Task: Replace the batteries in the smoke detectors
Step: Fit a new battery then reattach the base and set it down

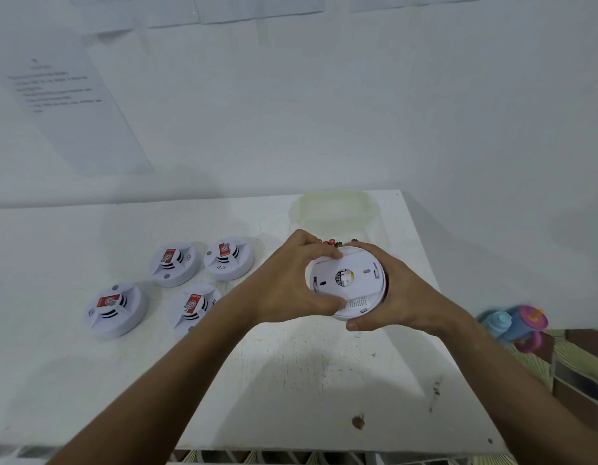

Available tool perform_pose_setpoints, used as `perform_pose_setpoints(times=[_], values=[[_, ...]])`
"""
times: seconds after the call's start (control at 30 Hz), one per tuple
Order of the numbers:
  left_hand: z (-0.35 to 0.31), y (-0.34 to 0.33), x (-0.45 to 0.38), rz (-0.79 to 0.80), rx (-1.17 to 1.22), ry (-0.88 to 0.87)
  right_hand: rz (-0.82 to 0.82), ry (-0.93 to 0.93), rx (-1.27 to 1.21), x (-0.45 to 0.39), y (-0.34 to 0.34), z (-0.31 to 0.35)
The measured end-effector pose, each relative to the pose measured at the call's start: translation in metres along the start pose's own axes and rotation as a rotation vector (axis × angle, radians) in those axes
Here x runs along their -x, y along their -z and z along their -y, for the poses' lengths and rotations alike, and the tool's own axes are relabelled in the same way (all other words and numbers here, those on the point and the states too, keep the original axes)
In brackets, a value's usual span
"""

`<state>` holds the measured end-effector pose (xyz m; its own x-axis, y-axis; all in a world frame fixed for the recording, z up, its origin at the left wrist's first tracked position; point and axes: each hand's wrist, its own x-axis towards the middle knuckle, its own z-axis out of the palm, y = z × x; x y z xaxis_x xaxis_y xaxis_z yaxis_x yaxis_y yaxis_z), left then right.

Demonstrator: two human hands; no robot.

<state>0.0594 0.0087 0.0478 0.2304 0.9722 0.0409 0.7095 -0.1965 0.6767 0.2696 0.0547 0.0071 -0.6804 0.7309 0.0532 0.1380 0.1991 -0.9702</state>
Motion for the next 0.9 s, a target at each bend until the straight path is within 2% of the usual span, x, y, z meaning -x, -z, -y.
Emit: perform_pose_setpoints(times=[0.23,0.5,0.8,0.9], values=[[0.000,0.002,-0.001,0.025,-0.024,0.002,0.001,0.008,0.027,-0.001,0.000,0.001],[0.000,0.009,-0.004,0.123,-0.016,0.011,0.029,0.006,0.027,0.001,0.003,0.004],[0.006,0.018,-0.004,0.211,-0.102,-0.081,0.089,0.001,0.002,0.002,-0.002,0.006],[0.008,0.017,-0.003,0.193,-0.087,-0.085,0.093,-0.003,-0.014,0.002,-0.003,0.005]])
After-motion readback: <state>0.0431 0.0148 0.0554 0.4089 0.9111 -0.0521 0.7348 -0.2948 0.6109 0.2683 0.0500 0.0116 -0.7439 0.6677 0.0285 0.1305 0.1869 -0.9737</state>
